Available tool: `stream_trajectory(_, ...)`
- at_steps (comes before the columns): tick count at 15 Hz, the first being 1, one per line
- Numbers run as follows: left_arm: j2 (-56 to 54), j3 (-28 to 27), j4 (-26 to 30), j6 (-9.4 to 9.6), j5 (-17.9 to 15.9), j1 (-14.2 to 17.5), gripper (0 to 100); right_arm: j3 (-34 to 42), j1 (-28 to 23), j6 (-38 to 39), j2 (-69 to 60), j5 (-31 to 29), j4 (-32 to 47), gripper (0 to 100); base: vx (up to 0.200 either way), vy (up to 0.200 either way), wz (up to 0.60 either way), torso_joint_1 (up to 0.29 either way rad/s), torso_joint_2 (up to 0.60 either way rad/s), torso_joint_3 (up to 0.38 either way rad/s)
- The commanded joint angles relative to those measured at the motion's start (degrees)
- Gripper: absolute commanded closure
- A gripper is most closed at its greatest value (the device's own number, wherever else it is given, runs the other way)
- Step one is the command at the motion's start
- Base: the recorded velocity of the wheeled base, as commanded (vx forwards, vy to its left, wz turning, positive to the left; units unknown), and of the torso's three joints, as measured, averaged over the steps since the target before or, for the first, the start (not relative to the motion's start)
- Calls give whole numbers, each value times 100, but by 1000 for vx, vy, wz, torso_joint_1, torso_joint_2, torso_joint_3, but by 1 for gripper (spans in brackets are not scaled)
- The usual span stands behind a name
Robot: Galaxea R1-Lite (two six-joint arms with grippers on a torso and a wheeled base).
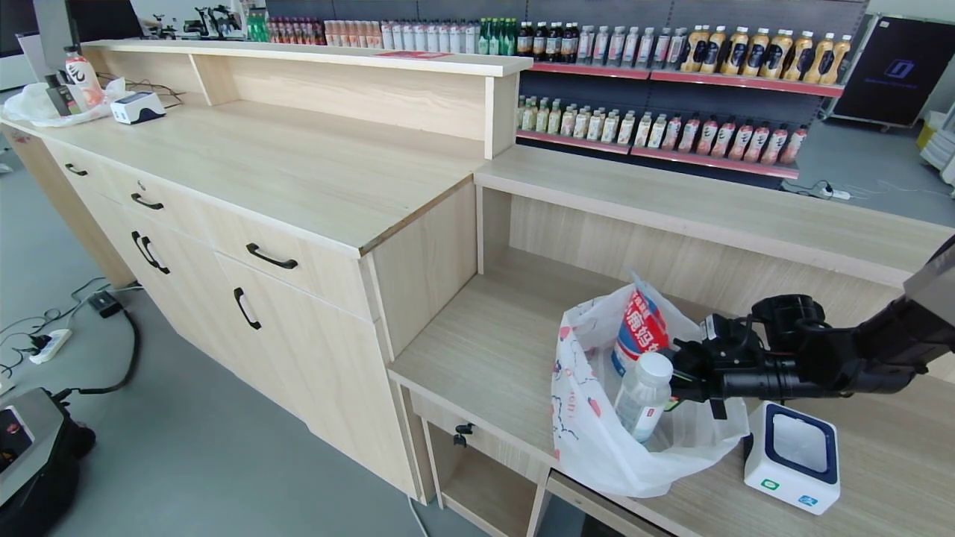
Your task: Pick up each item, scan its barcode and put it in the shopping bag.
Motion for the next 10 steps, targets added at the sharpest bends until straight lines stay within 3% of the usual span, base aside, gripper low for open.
stream_trajectory(1,-2,0,0,-2,1,1,0,11,-1,-8,30,3,-2,100,0,0,0,0,0,0)
stream_trajectory(10,-2,0,0,-2,10,1,0,64,-1,-79,135,-68,-2,100,0,0,0,0,0,0)
